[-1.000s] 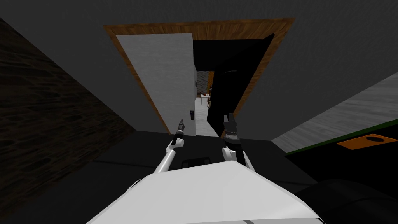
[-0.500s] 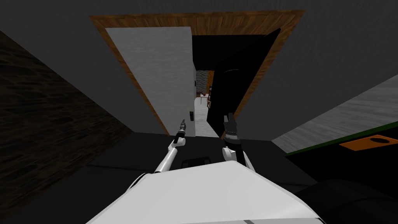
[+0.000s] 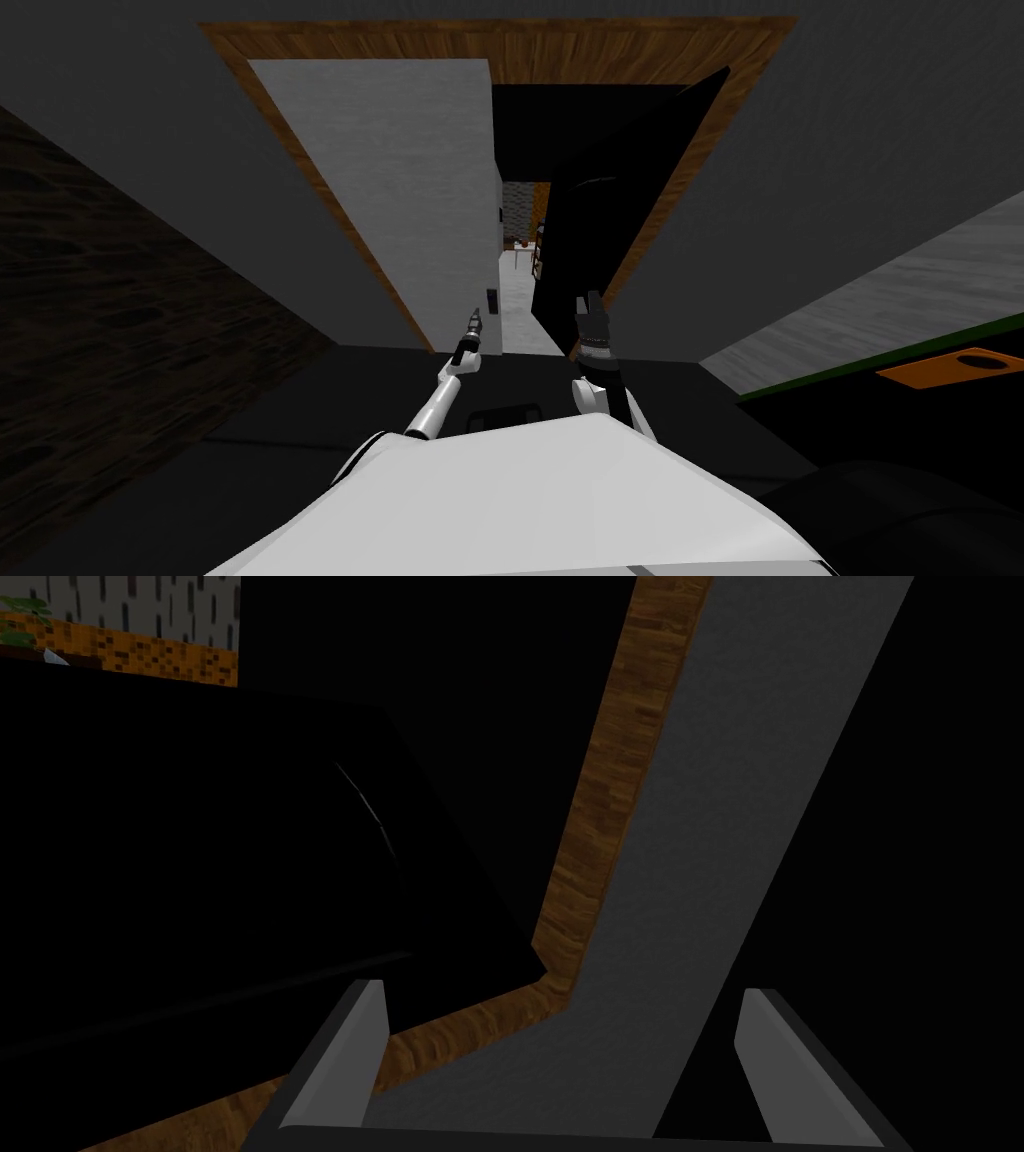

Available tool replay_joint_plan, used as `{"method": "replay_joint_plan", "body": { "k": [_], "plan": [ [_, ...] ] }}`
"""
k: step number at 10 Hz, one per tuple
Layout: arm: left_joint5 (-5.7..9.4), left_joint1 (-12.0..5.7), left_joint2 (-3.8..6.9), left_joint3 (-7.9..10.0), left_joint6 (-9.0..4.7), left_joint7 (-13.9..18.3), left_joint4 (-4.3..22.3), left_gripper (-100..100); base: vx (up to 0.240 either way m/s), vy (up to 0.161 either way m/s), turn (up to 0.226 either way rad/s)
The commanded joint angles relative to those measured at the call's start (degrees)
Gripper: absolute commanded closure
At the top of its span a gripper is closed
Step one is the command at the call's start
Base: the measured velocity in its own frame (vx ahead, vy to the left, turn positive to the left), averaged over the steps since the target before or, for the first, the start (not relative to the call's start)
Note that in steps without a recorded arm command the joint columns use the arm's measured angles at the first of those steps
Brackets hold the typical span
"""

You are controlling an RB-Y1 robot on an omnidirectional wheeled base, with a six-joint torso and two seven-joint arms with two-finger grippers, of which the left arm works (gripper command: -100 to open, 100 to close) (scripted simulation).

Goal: Push the door open

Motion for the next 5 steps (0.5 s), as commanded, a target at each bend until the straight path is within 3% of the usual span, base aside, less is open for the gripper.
{"method": "replay_joint_plan", "body": {
  "k": [1, 5],
  "plan": [
    [0.35, -1.37, -0.48, -0.12, 0.06, -0.40, 2.15, -100, 0.070, 0.010, -0.023],
    [1.12, -3.83, -1.61, -0.48, 0.57, -1.25, 5.91, -100, 0.062, 0.002, -0.020]
  ]
}}
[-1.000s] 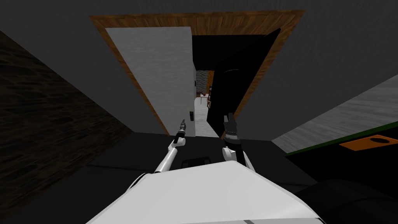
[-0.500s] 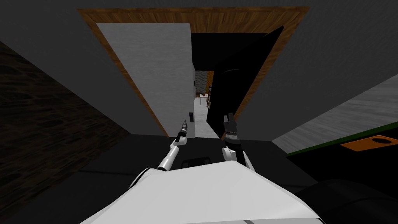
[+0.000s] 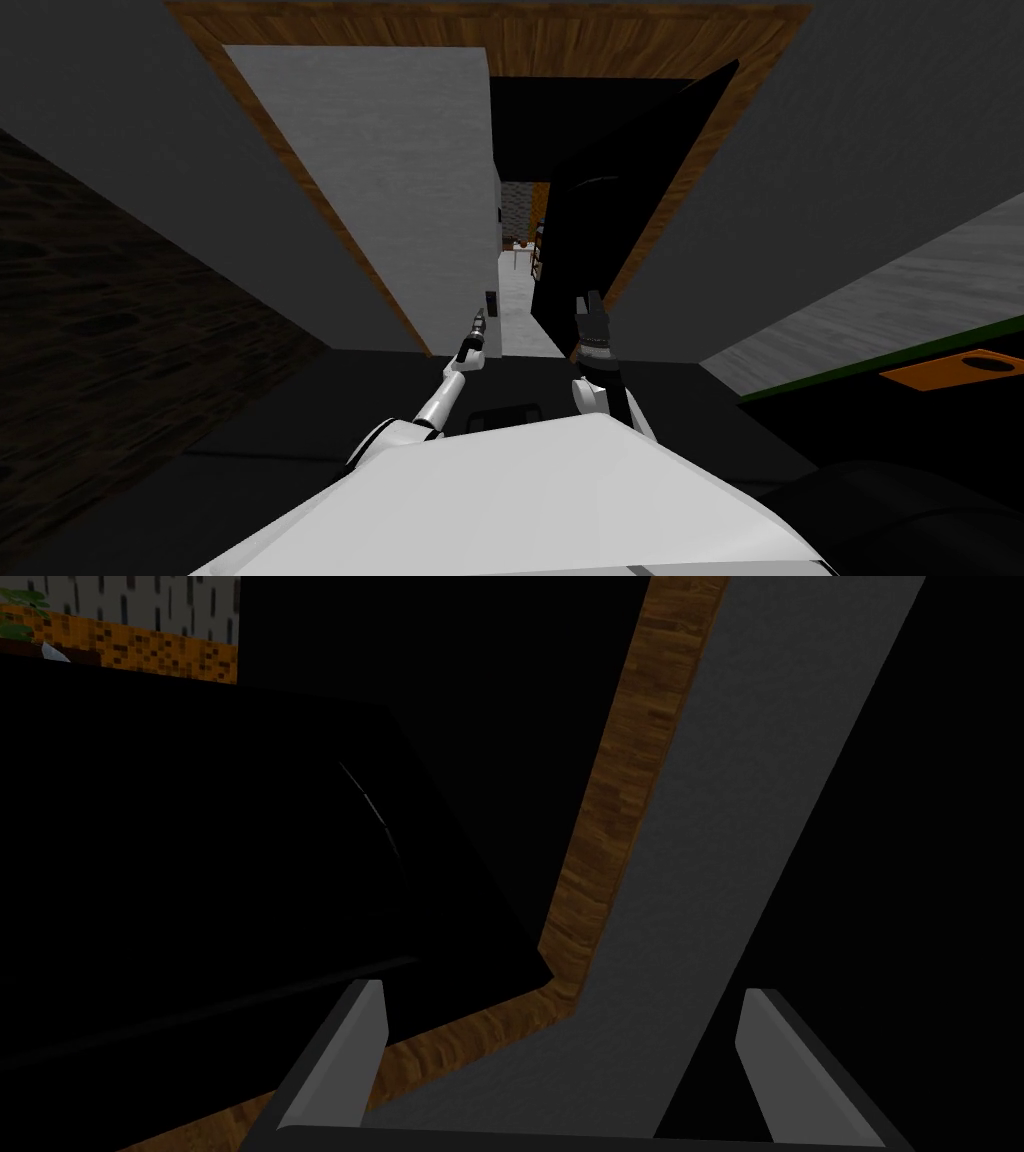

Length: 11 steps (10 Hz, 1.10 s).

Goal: Push the door open

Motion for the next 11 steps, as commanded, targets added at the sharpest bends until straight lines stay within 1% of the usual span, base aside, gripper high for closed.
{"method": "replay_joint_plan", "body": {
  "k": [1, 2, 4, 5, 6, 8, 10, 11],
  "plan": [
    [0.00, 0.00, 0.00, 0.00, 0.00, 0.00, 0.00, -100, 0.032, -0.001, -0.007],
    [0.06, -0.14, 1.48, 0.12, -0.16, -0.02, 0.35, -100, 0.095, -0.034, -0.024],
    [0.10, -0.15, 2.47, 0.29, -0.29, -0.01, 0.52, -100, 0.206, -0.038, -0.025],
    [0.12, -0.16, 2.72, 0.38, -0.36, 0.00, 0.61, -100, 0.184, 0.001, -0.019],
    [0.14, -0.17, 2.78, 0.48, -0.43, 0.00, 0.70, -100, 0.187, -0.017, -0.027],
    [0.18, -0.19, 2.32, 0.67, -0.58, 0.02, 0.88, -100, 0.218, -0.043, -0.023],
    [0.23, -0.21, 0.82, 0.87, -0.73, 0.03, 1.07, -100, 0.197, -0.027, -0.026],
    [0.20, 0.00, 1.19, 0.86, -0.46, -0.13, 0.58, -100, 0.080, -0.020, -0.001]
  ]
}}
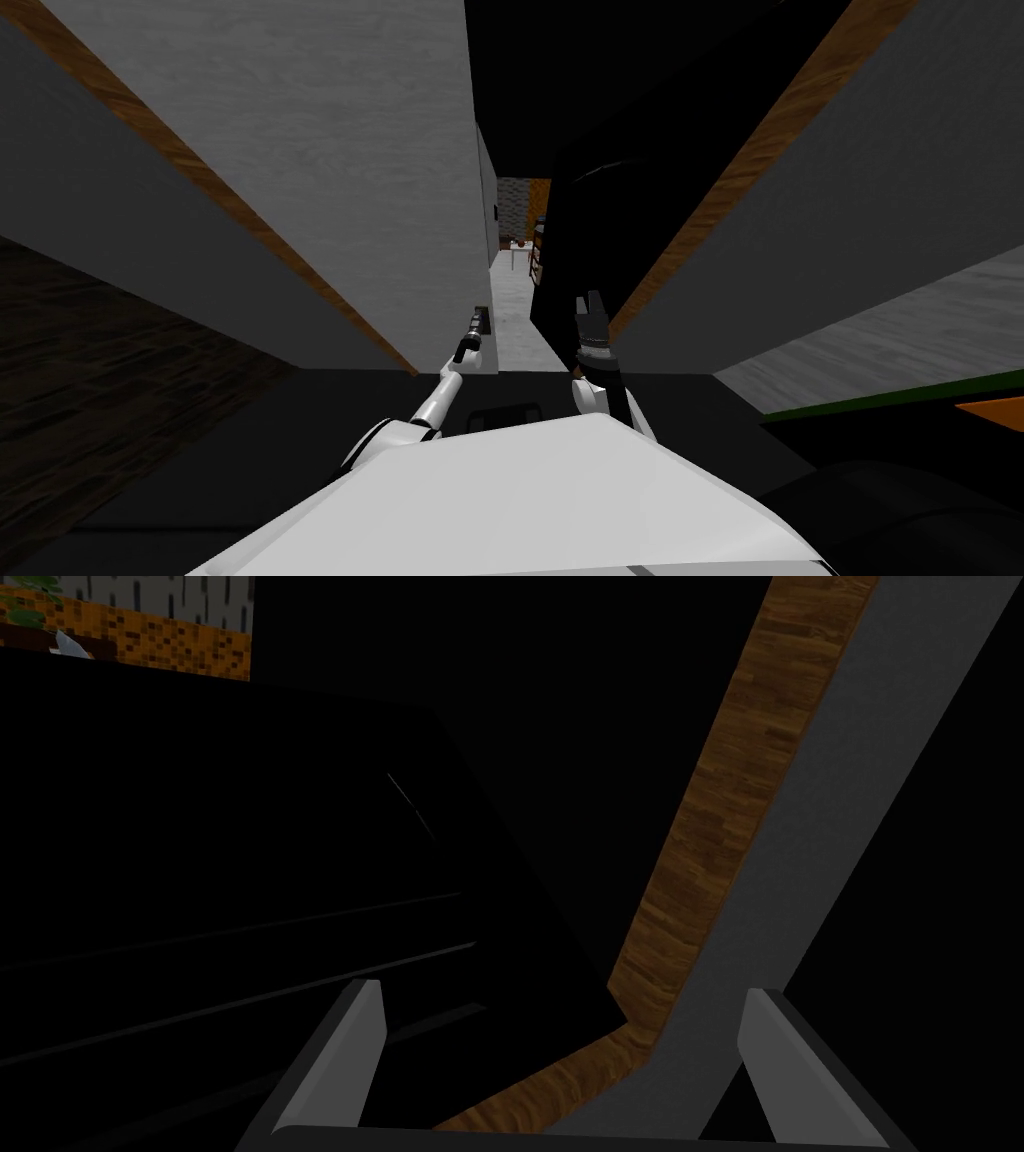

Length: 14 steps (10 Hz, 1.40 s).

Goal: Push the door open

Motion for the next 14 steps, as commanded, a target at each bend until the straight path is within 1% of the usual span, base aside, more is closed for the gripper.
{"method": "replay_joint_plan", "body": {
  "k": [1, 6, 7, 8, 10, 14],
  "plan": [
    [0.00, 0.01, 0.09, 0.00, 0.00, 0.02, 0.03, 100, -0.009, 0.003, 0.005],
    [0.00, 0.01, 0.09, 0.00, 0.00, 0.02, 0.03, 100, -0.008, 0.003, -0.005],
    [0.13, -0.28, 0.64, 0.55, 0.00, -0.17, 0.05, 100, 0.074, -0.026, 0.018],
    [0.17, -0.30, 0.77, 0.70, -0.01, -0.22, 0.08, 100, 0.153, -0.050, 0.037],
    [0.39, -0.38, 1.42, 1.50, -0.04, -0.47, 0.24, 100, 0.171, -0.083, 0.035],
    [1.01, -0.61, 2.83, 3.81, -0.15, -1.21, 0.71, 100, 0.186, -0.092, 0.063]
  ]
}}
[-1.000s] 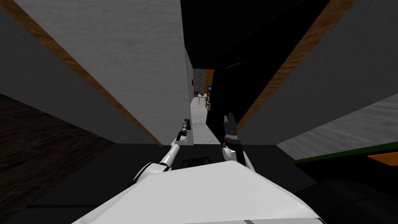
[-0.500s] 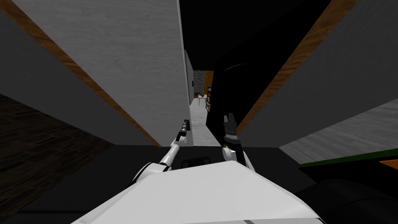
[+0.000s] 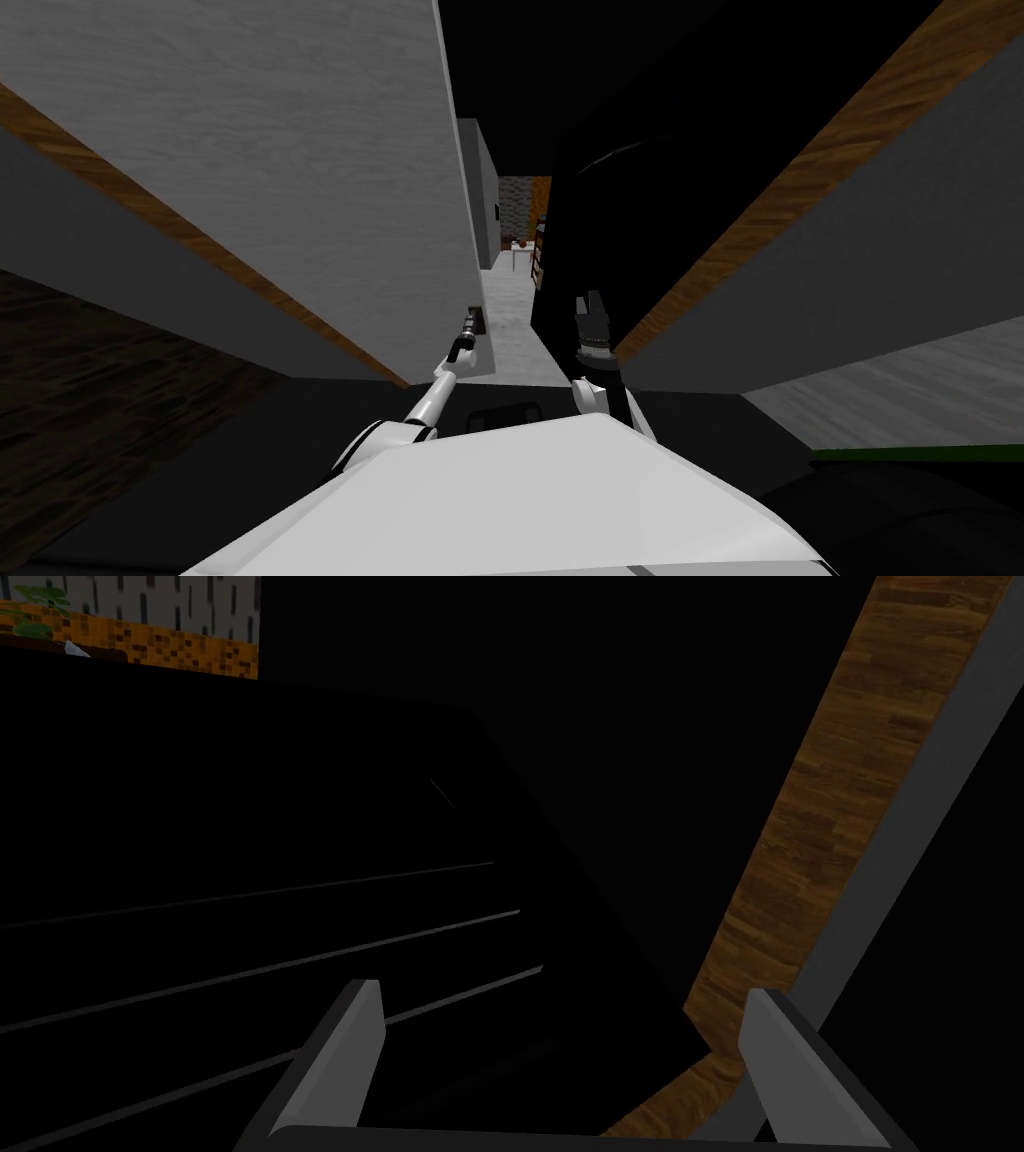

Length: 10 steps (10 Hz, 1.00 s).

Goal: Push the door open

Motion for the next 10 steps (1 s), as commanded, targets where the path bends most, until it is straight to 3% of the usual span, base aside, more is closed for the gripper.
{"method": "replay_joint_plan", "body": {
  "k": [1, 8, 9, 10],
  "plan": [
    [0.38, -0.64, 1.00, 1.55, -0.47, -0.39, 0.63, 100, 0.157, -0.079, 0.053],
    [1.58, -1.09, 2.32, 6.05, -0.67, -1.81, 1.55, 100, 0.157, -0.099, 0.091],
    [1.46, -0.95, 2.11, 5.27, -0.57, -1.45, 1.53, -100, -0.060, -0.084, 0.072],
    [1.46, -0.95, 2.11, 5.27, -0.57, -1.45, 1.53, -100, -0.167, -0.036, -0.014]
  ]
}}
